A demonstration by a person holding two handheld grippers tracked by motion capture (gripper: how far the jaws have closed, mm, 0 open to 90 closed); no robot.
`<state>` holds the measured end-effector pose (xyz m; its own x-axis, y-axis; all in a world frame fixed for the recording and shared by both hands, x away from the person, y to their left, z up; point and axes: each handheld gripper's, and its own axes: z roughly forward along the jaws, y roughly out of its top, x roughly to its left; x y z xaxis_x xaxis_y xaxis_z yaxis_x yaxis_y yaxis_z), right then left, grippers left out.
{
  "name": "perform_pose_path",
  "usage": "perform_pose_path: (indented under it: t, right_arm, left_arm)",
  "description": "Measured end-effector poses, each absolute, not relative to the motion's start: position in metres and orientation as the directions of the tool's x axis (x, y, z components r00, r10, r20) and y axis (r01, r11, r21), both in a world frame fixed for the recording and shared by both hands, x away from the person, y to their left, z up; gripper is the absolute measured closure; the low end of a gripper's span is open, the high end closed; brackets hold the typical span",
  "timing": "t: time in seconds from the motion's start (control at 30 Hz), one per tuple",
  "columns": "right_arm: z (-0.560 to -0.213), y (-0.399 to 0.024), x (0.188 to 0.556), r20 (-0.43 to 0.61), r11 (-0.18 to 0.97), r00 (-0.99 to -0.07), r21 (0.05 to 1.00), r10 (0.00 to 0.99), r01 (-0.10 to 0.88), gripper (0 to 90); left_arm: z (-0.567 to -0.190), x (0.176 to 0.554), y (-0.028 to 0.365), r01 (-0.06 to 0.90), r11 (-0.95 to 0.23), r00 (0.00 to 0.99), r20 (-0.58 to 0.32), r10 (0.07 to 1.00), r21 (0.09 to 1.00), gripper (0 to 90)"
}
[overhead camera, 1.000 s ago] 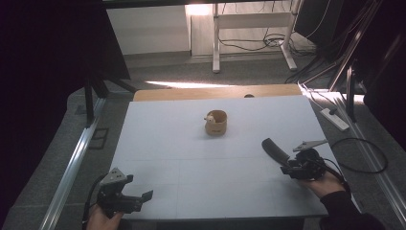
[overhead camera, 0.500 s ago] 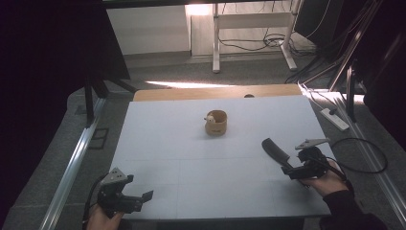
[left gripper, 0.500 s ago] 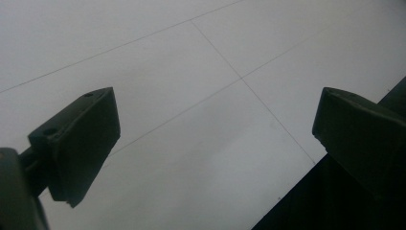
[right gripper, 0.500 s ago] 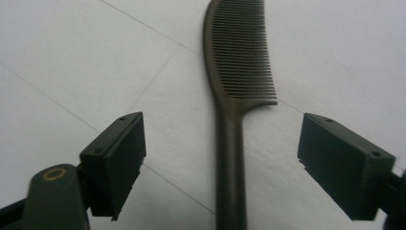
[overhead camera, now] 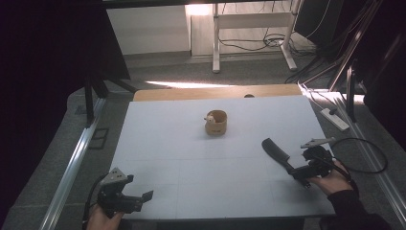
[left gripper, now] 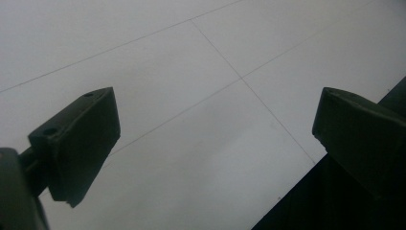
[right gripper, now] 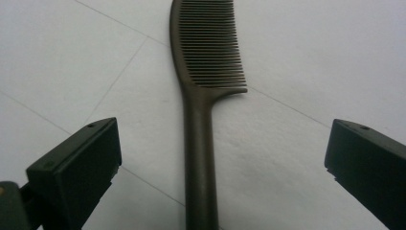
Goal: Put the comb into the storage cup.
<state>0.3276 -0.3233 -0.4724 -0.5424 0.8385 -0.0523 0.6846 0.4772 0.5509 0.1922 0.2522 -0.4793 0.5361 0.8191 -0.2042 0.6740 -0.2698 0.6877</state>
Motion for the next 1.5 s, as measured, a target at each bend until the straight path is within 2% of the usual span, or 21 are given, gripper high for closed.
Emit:
perform_pose_path:
  t: [0.67,1.5]
  right_arm:
    - [-0.479,-0.328,0.33,-0.029,0.456,-0.527,0.544,0.849,0.705,0.0]
    - [-0.509,-0.323,0.337,-0.046,0.53,-0.569,0.429,0.821,0.731,0.0]
  left_arm:
    - [-0.479,0.193,0.252,0.676,-0.27,0.535,-0.204,0.82,0.685,3.4]
    - [-0.48,0.193,0.252,0.677,-0.275,0.537,-0.204,0.819,0.682,3.5]
